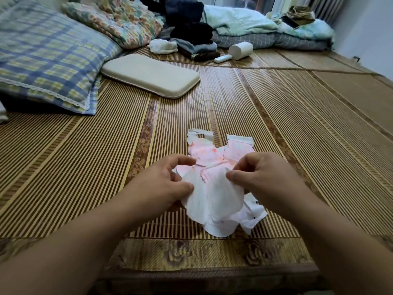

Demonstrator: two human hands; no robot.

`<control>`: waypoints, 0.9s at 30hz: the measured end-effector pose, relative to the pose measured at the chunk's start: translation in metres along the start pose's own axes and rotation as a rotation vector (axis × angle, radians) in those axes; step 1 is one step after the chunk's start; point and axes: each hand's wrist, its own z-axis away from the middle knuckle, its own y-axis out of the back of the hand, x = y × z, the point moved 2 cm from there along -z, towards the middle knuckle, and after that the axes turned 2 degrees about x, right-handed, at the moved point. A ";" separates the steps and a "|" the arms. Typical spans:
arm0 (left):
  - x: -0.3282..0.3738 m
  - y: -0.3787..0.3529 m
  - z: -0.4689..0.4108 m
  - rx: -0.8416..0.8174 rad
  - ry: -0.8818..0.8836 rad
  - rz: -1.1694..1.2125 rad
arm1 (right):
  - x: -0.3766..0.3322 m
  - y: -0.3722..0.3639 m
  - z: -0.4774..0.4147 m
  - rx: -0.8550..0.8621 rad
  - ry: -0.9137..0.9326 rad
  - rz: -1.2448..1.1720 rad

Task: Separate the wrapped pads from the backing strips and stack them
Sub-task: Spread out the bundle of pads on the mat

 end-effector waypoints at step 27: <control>0.013 -0.009 -0.012 0.106 -0.055 0.115 | 0.014 -0.014 0.001 -0.036 0.137 -0.332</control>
